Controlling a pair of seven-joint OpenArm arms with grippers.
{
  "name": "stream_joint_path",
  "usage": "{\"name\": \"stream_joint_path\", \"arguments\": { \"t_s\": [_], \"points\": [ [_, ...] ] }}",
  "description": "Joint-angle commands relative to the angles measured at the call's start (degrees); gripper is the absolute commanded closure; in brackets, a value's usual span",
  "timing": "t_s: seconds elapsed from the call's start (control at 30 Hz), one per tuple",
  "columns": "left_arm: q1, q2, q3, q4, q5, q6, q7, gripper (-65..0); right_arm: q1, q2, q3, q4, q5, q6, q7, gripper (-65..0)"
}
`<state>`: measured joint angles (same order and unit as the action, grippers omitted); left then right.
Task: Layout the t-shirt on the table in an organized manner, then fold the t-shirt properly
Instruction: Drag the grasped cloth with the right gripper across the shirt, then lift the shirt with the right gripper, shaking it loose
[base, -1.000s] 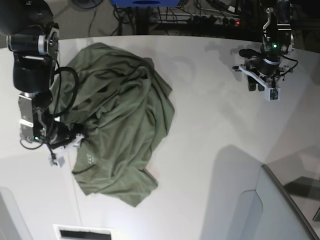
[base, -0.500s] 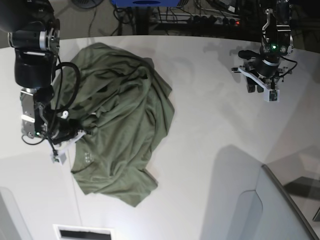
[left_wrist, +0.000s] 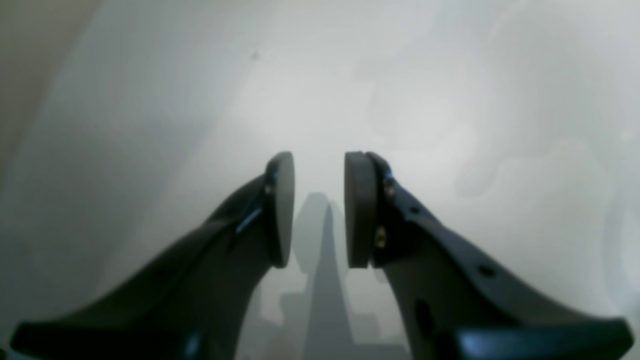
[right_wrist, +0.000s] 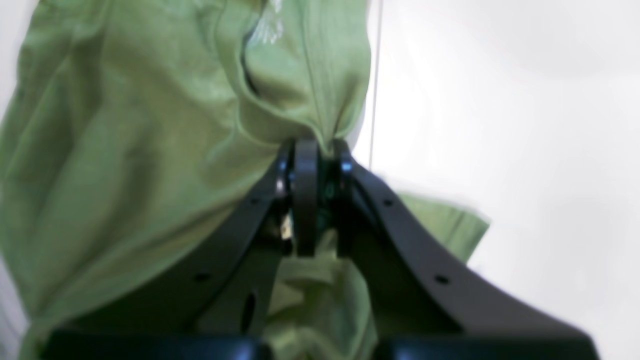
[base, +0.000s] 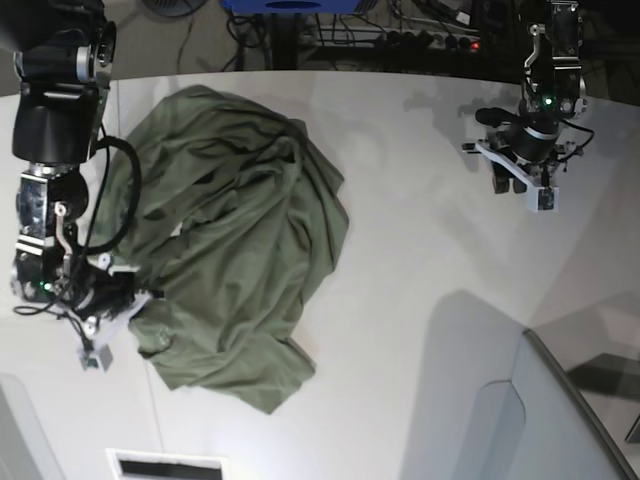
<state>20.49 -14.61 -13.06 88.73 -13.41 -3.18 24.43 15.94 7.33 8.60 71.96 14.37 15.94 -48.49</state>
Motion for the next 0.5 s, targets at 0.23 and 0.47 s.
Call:
{"name": "stream_joint_path", "arguments": {
  "t_s": [0.23,0.47],
  "points": [
    [-1.8,-0.6,-0.2,1.4,0.0,0.1,-1.2,-17.4,1.3,0.2,0.2,14.8,0.1,-0.1,-8.3,-0.8],
    [-4.1,-1.0,3.2,1.2,0.3,0.1,-1.1,-17.4,1.3,-1.8,-0.1,25.6,0.1,-0.1,-12.7,-0.8]
  ]
}}
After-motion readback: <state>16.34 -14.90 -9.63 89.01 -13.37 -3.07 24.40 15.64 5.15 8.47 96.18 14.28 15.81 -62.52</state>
